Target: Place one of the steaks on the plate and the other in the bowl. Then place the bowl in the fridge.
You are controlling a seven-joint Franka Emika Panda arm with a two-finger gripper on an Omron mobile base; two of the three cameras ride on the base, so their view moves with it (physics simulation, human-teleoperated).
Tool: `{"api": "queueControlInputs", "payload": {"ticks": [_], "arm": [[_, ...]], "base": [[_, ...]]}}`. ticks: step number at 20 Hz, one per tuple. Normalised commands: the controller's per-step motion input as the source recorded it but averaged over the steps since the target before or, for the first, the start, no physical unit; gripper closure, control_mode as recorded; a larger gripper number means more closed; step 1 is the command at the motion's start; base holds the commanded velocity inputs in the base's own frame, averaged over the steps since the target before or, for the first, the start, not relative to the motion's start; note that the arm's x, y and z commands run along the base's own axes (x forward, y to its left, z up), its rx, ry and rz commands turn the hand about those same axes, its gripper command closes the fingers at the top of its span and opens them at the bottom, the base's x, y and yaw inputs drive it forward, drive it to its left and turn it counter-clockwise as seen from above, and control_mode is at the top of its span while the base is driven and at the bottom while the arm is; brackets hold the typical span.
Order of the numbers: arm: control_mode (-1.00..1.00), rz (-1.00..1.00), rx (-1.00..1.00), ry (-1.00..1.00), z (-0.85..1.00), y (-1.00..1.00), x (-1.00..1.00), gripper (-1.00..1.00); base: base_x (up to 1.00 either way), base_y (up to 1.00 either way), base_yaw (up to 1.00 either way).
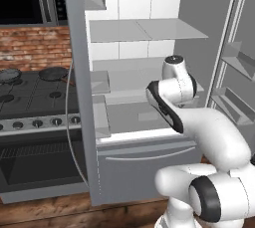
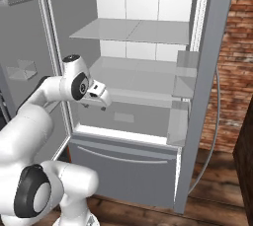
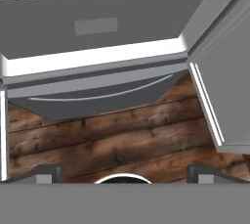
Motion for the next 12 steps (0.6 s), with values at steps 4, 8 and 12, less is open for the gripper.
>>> {"api": "queueControlInputs", "payload": {"ticks": [4, 8, 12], "arm": [[-1.00, 0.00, 0.13, -0.07, 0.25, 0.01, -0.46, -1.00], [-1.00, 0.00, 0.09, -0.13, 0.31, -0.02, -0.46, -1.00], [-1.00, 0.02, 0.08, -0.17, 0.36, 0.00, -0.60, -1.00]], "base": [[0.00, 0.00, 0.00], [0.00, 0.00, 0.00], [0.00, 0.00, 0.00]]}}
